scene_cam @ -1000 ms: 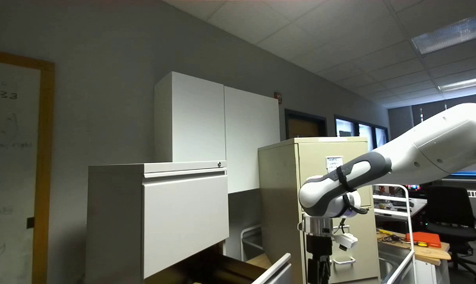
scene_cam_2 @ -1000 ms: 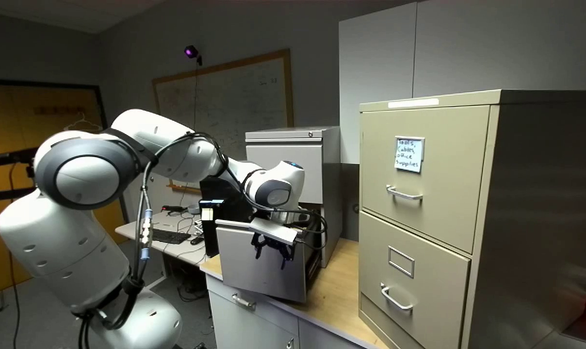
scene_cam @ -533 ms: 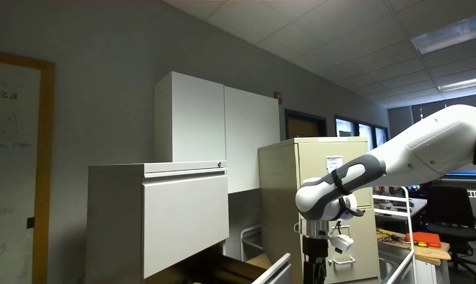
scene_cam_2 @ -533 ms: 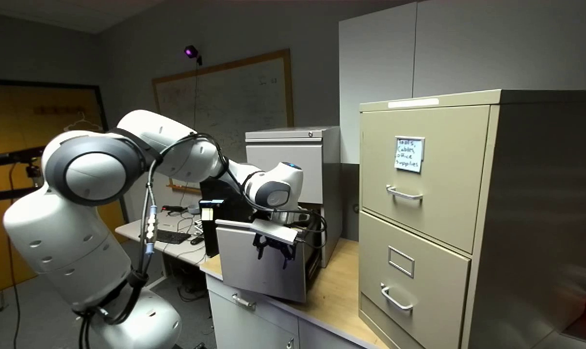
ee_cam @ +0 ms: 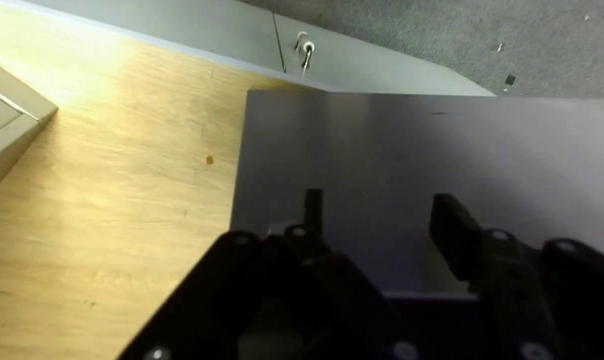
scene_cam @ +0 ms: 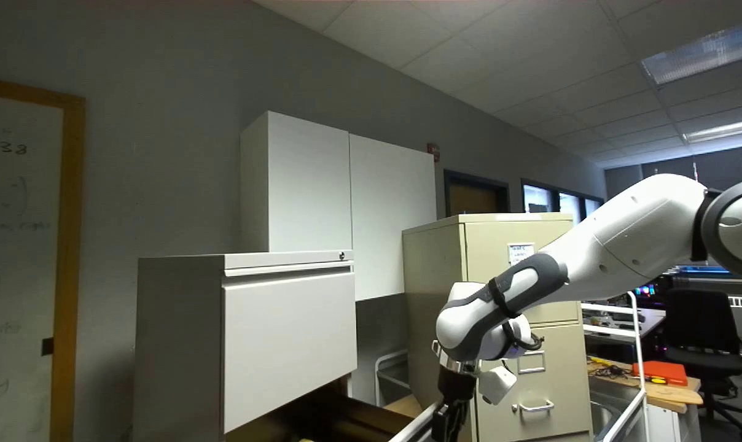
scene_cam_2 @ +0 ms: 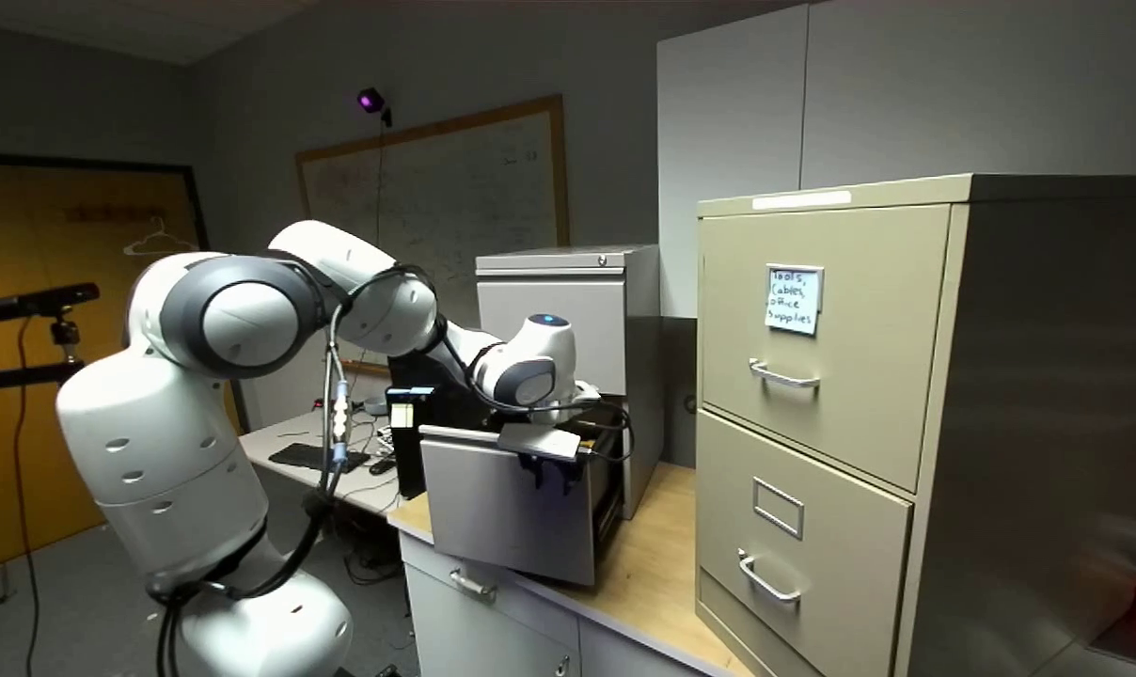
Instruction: Close the bottom drawer of the file cabinet to the left
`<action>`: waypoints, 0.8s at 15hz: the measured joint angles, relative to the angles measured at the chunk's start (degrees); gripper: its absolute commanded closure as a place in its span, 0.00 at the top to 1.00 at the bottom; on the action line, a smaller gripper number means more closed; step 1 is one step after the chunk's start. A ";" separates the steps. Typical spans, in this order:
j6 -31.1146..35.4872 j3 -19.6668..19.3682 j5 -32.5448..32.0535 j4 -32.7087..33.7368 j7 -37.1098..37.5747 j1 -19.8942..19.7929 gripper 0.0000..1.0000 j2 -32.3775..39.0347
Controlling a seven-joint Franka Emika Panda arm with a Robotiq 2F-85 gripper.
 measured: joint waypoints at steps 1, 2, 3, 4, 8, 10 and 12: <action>2.03 0.04 0.34 -0.08 0.36 0.00 0.20 0.37; 4.09 0.06 0.84 -0.10 0.70 0.00 0.13 0.87; 6.33 0.15 1.34 -0.12 1.00 0.01 0.07 1.42; 8.38 0.33 1.97 -0.19 1.21 0.06 0.01 1.84; 16.79 1.30 4.62 -1.03 2.03 0.32 0.00 3.19; 20.37 1.72 6.18 -1.59 2.04 0.61 0.00 3.79; 22.92 1.93 7.83 -1.81 2.01 0.97 0.00 4.41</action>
